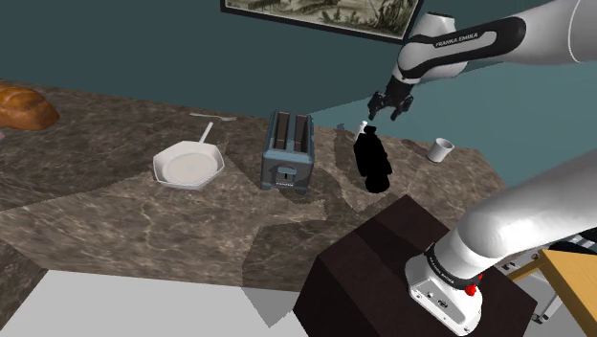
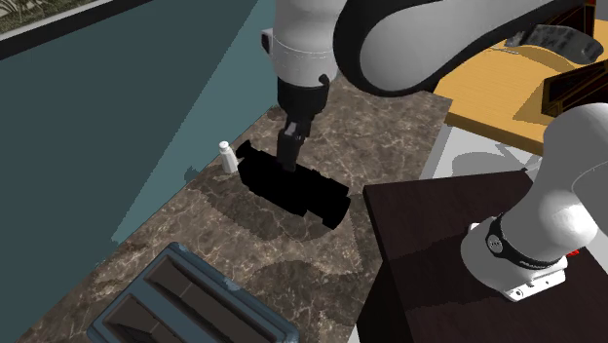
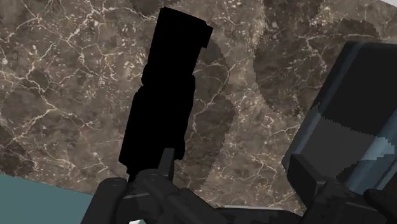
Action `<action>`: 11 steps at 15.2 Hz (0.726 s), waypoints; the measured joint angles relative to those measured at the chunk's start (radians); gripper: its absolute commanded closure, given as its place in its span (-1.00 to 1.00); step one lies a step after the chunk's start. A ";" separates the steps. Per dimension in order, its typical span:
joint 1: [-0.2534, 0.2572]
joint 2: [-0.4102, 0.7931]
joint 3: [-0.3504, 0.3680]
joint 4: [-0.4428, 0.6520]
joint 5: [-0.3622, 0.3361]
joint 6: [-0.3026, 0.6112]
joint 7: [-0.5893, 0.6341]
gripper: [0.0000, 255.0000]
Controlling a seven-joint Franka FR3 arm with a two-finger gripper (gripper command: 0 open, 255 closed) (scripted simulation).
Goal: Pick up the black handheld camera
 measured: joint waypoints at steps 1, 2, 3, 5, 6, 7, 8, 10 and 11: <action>-0.008 0.040 -0.010 0.018 0.001 0.016 0.000 -1.00; -0.015 0.075 -0.019 0.015 0.001 0.046 0.002 -1.00; -0.019 0.107 -0.023 0.019 0.003 0.068 0.012 -1.00; -0.032 0.172 -0.038 0.037 0.007 0.102 0.018 -1.00; -0.039 0.196 -0.046 0.031 0.008 0.126 0.022 -1.00; -0.045 0.226 -0.052 0.043 0.011 0.137 0.027 -1.00; -0.054 0.260 -0.061 0.050 0.016 0.158 0.026 -1.00; -0.067 0.328 -0.073 0.074 0.027 0.187 0.031 -1.00; -0.071 0.365 -0.076 0.095 0.035 0.197 0.037 -1.00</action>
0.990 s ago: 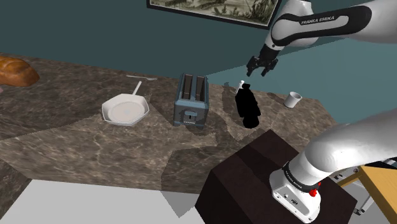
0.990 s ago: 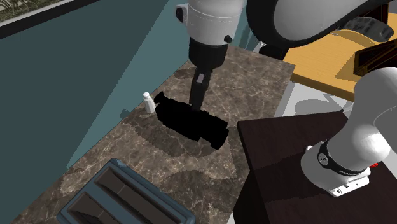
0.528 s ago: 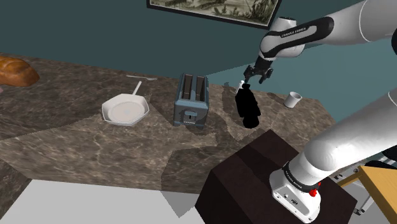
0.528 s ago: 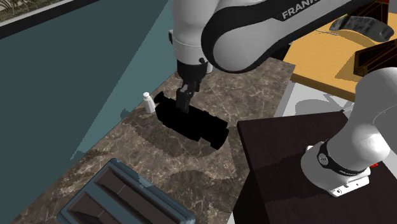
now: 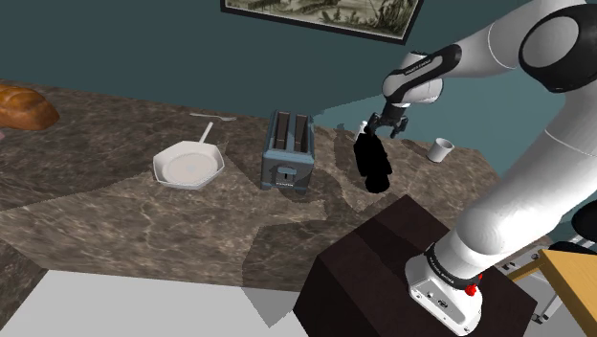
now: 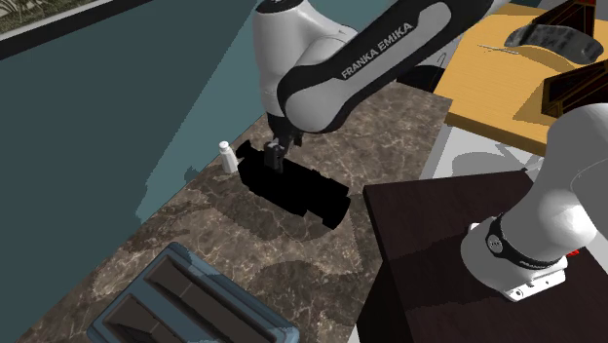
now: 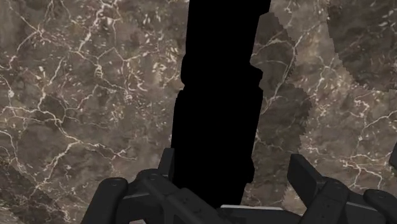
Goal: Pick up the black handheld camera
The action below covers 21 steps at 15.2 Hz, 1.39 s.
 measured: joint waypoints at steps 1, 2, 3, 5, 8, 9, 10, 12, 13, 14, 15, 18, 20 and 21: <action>-0.005 0.027 -0.004 0.007 0.005 0.013 0.005 -1.00; -0.011 0.051 -0.007 0.009 0.011 0.031 0.002 -1.00; -0.012 0.064 -0.007 0.007 0.015 0.044 0.002 -1.00; -0.015 0.092 -0.005 0.006 0.025 0.071 -0.001 -1.00; -0.020 0.128 -0.001 0.006 0.039 0.107 -0.012 -1.00; -0.021 0.136 0.001 0.003 0.042 0.117 -0.013 -1.00; -0.022 0.141 0.001 0.003 0.044 0.121 -0.015 1.00; -0.022 0.144 0.002 0.003 0.045 0.125 -0.016 1.00; -0.022 0.144 0.002 0.004 0.046 0.125 -0.016 1.00; -0.022 0.144 0.002 0.004 0.046 0.125 -0.016 1.00; -0.022 0.144 0.002 0.004 0.046 0.126 -0.016 1.00; -0.022 0.144 0.002 0.004 0.046 0.126 -0.016 1.00; -0.022 0.144 0.002 0.004 0.046 0.126 -0.016 1.00; -0.022 0.141 0.001 0.004 0.044 0.120 -0.015 1.00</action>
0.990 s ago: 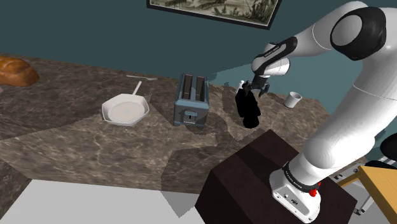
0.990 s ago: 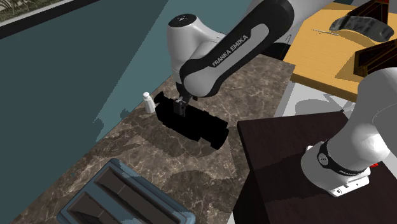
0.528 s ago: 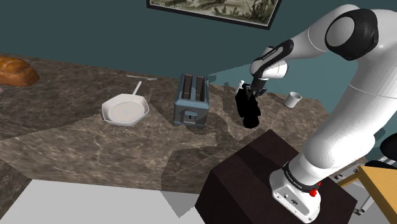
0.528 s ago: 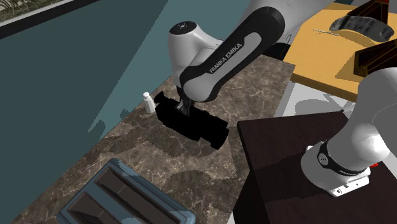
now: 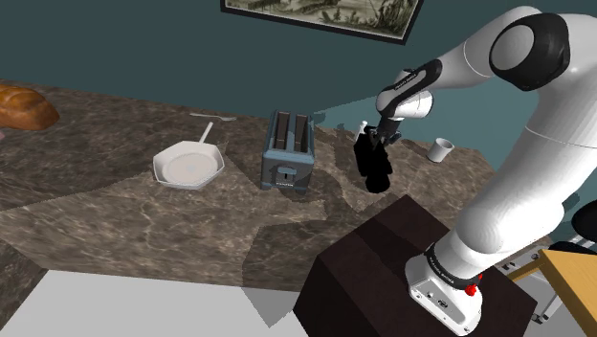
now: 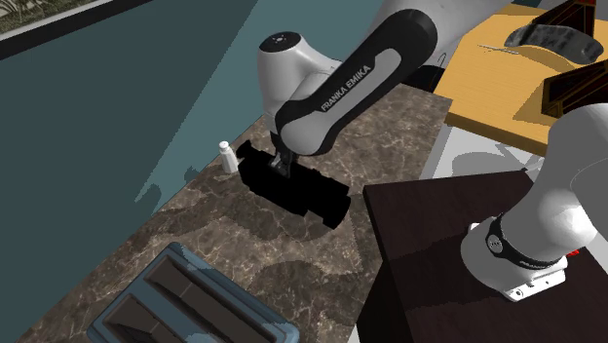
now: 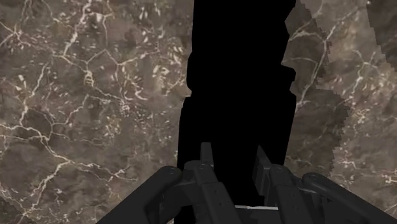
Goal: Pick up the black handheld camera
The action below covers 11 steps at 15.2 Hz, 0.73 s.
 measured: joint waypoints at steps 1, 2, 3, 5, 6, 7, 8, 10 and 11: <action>0.001 -0.008 -0.001 -0.002 -0.003 -0.007 0.002 1.00; 0.003 -0.018 -0.003 0.001 -0.008 -0.020 0.005 1.00; 0.004 -0.026 -0.004 0.006 -0.011 -0.033 0.007 1.00; 0.006 -0.051 -0.008 0.004 -0.021 -0.056 0.013 1.00; 0.007 -0.063 -0.010 0.005 -0.025 -0.068 0.015 1.00; 0.008 -0.073 -0.011 0.009 -0.029 -0.082 0.018 1.00; 0.009 -0.085 -0.012 0.010 -0.034 -0.095 0.020 1.00; 0.010 -0.104 -0.014 0.013 -0.041 -0.116 0.025 1.00; 0.012 -0.113 -0.014 0.018 -0.045 -0.131 0.029 1.00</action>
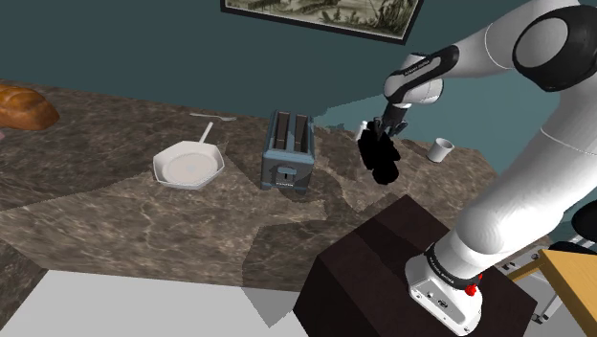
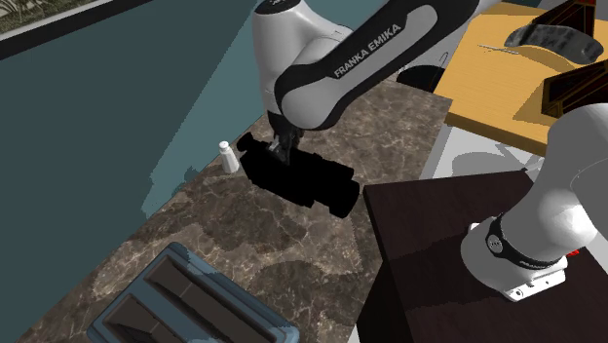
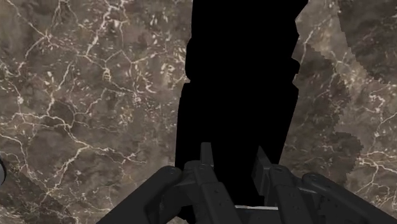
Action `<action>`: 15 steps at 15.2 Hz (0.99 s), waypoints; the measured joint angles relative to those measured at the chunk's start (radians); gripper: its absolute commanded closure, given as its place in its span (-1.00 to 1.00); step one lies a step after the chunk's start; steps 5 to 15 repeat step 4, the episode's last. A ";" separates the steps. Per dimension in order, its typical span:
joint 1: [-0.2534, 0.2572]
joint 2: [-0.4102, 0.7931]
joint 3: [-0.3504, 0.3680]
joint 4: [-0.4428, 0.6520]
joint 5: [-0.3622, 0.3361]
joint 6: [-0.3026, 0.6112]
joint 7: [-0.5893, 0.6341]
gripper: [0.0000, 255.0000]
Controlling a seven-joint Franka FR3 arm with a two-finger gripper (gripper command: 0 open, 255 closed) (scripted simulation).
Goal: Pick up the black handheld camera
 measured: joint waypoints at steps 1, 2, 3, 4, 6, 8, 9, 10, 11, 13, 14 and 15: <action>0.001 -0.011 -0.001 0.001 -0.004 -0.012 0.002 1.00; 0.001 -0.017 -0.001 0.007 -0.006 -0.023 0.003 1.00; 0.001 -0.027 -0.002 0.011 -0.010 -0.037 0.005 1.00; 0.001 -0.034 -0.003 0.012 -0.012 -0.045 0.004 1.00; 0.001 -0.034 -0.003 0.012 -0.012 -0.045 0.004 1.00; 0.001 -0.034 -0.003 0.012 -0.012 -0.045 0.004 1.00; 0.001 -0.034 -0.003 0.012 -0.012 -0.045 0.004 1.00; 0.001 -0.034 -0.003 0.012 -0.012 -0.045 0.004 1.00; 0.001 -0.034 -0.003 0.012 -0.012 -0.045 0.004 1.00; 0.001 -0.034 -0.003 0.012 -0.012 -0.045 0.004 1.00; 0.001 -0.034 -0.003 0.012 -0.012 -0.045 0.004 1.00; 0.001 -0.034 -0.003 0.012 -0.012 -0.045 0.004 1.00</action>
